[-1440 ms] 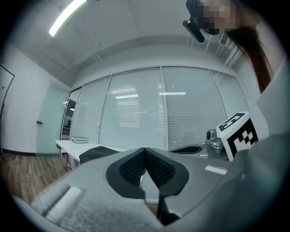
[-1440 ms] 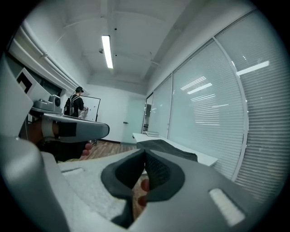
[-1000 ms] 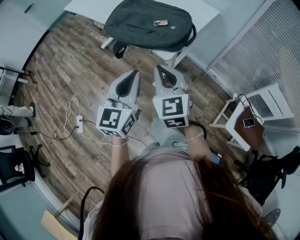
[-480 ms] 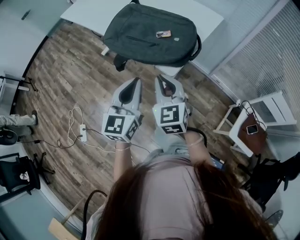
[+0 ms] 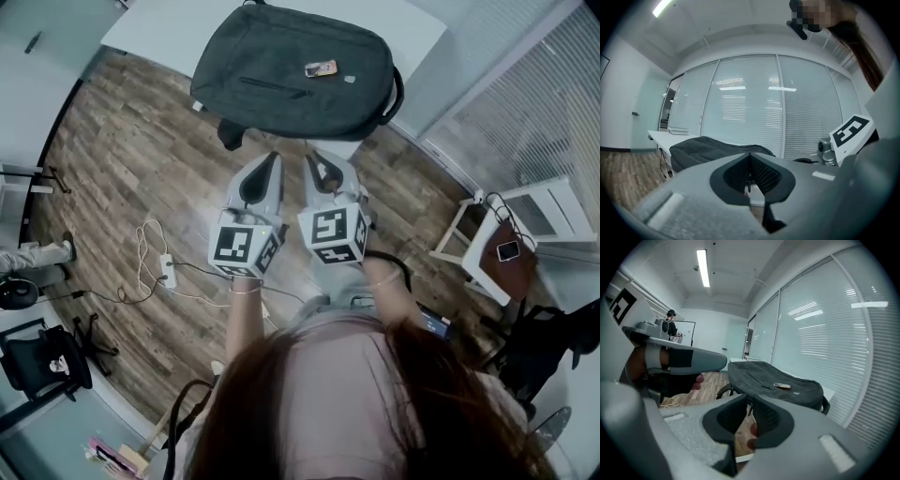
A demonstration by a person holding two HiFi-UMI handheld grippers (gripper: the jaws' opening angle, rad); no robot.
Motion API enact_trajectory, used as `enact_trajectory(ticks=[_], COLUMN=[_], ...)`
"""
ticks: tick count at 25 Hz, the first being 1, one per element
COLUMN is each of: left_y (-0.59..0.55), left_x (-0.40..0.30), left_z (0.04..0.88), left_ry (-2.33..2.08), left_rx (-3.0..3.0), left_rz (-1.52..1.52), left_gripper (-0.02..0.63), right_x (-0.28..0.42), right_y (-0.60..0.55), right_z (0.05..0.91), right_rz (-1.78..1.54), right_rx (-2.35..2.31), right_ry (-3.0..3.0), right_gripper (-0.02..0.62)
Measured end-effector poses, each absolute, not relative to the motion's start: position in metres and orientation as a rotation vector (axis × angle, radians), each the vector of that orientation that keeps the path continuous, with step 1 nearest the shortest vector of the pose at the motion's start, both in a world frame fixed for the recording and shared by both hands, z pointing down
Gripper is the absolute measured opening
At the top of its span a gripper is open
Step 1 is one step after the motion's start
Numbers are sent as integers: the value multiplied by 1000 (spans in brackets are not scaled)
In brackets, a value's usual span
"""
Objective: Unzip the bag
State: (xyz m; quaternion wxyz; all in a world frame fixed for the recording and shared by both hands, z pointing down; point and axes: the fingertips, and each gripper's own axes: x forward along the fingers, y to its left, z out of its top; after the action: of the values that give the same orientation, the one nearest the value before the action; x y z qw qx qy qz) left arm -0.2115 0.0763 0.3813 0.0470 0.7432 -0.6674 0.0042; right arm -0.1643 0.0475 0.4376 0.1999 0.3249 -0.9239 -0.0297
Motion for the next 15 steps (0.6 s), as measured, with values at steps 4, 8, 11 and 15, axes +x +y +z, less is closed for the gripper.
enact_trajectory(ticks=[4,8,11,15], left_y=[62,49,40,31], left_x=[-222,-230,-234,-239], left_z=[394,408,417,425], left_ry=[-2022,-2003,-1987,-1977], left_rx=[2269,2268,2273,2267], left_rz=[48,71,81,86], left_gripper=[9,9,9,9], right_x=[-174,-181,-186,-191], right_y=[35,24,18,13], right_z=[453,468,479,491], right_rz=[-46,-18,0,28], right_rx=[918,936,953,965], right_ry=[-2562,-2544,-2529,-2512], right_gripper=[44,48,49,54])
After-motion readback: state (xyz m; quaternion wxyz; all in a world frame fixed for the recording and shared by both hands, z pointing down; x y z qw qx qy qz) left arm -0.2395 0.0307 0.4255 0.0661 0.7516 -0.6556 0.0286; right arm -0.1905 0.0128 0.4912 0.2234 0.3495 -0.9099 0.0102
